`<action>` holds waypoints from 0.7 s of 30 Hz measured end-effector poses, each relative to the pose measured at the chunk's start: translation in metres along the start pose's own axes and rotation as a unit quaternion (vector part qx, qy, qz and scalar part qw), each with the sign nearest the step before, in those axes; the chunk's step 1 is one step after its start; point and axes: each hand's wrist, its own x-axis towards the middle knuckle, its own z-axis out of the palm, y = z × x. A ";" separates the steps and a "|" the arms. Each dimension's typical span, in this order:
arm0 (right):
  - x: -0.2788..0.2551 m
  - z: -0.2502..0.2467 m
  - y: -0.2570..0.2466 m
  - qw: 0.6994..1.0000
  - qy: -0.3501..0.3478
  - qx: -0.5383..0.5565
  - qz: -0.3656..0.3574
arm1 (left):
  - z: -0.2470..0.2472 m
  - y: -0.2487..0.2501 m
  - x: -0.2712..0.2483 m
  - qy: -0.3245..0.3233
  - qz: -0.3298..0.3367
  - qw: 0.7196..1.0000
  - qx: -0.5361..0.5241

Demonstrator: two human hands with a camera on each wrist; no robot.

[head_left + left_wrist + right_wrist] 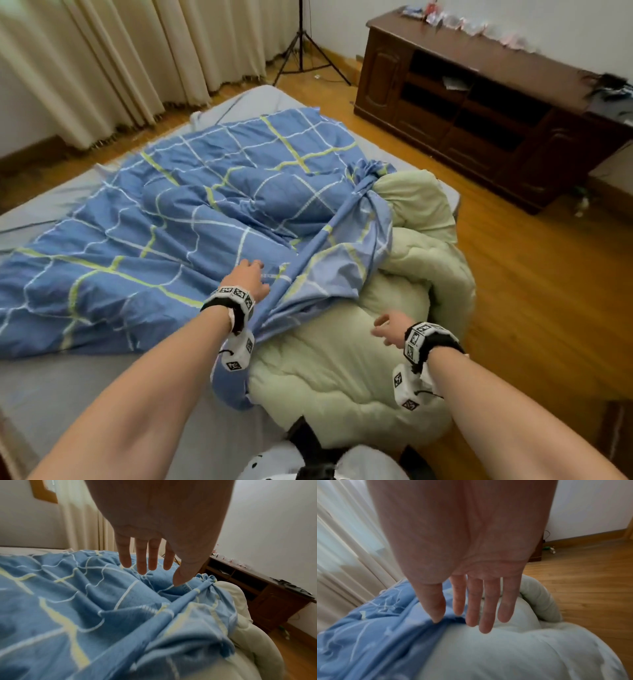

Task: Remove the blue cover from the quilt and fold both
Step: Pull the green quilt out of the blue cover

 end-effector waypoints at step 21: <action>0.281 -0.058 -0.036 0.911 0.002 0.356 0.209 | 0.074 0.130 0.245 -0.130 -0.061 0.981 -0.133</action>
